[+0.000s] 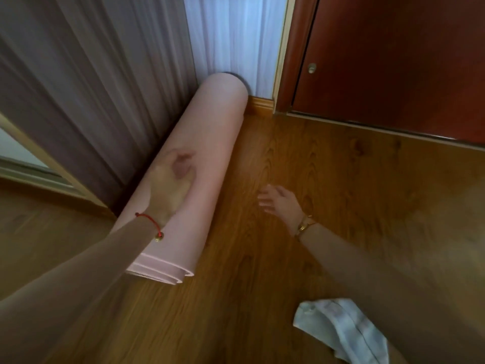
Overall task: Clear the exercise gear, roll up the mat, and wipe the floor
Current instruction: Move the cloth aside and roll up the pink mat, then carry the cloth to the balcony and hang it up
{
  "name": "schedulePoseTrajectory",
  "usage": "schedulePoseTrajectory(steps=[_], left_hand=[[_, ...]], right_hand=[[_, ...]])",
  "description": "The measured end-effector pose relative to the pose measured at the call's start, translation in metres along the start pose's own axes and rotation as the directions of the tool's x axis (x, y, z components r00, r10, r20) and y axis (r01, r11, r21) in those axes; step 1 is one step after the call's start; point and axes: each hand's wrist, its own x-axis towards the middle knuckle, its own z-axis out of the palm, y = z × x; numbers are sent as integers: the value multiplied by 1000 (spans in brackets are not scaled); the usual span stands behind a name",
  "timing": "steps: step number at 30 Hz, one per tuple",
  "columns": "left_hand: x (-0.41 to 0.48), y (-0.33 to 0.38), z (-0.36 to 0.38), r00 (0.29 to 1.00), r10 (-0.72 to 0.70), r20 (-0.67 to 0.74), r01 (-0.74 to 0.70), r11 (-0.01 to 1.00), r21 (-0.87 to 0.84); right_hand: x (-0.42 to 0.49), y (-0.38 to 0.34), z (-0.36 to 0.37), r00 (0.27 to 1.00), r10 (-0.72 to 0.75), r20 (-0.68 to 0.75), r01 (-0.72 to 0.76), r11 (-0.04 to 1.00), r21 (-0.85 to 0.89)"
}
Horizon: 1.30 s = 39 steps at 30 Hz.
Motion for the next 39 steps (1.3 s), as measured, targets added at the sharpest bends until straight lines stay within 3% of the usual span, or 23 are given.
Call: schedulePoseTrajectory(steps=[2,4,7,12,14,16,19,21,24,27,30,33,39], left_hand=[[-23,26,21,993,86,81,-87,996,0],[-46,46,43,963,107,247,-95,994,-60],[-75,66,76,852,131,508,-84,990,-115],[-123,89,121,671,174,721,-157,983,-91],[-143,91,135,581,192,791,-227,971,-69],[-161,93,148,481,193,856,-306,951,-42],[-185,96,162,309,172,935,-452,892,-15],[-199,96,169,231,147,962,-573,820,12],[-219,89,176,265,70,962,-683,718,136],[-229,80,181,329,-34,944,-692,671,266],[-225,73,188,364,33,931,-675,698,239],[-212,72,196,422,30,906,-520,827,215],[-156,108,220,604,-23,796,-151,978,143]], right_hand=[[-27,13,-33,998,-40,-38,37,996,-84],[-52,28,-65,995,-49,-86,36,989,-143],[-87,49,-104,987,-48,-155,19,983,-180],[-136,81,-148,953,-130,-275,6,912,-410],[-154,98,-161,957,-194,-218,6,760,-649],[-172,115,-172,982,-152,-112,-8,561,-828],[-195,133,-178,998,-56,21,39,336,-941],[-209,143,-174,991,-68,115,126,188,-974],[-228,163,-153,964,-130,233,249,128,-960],[-232,186,-137,967,-123,223,236,97,-967],[-227,195,-140,964,-198,177,205,132,-970],[-223,188,-156,956,-270,119,194,273,-942],[-191,137,-205,941,-219,-259,-82,593,-801]])
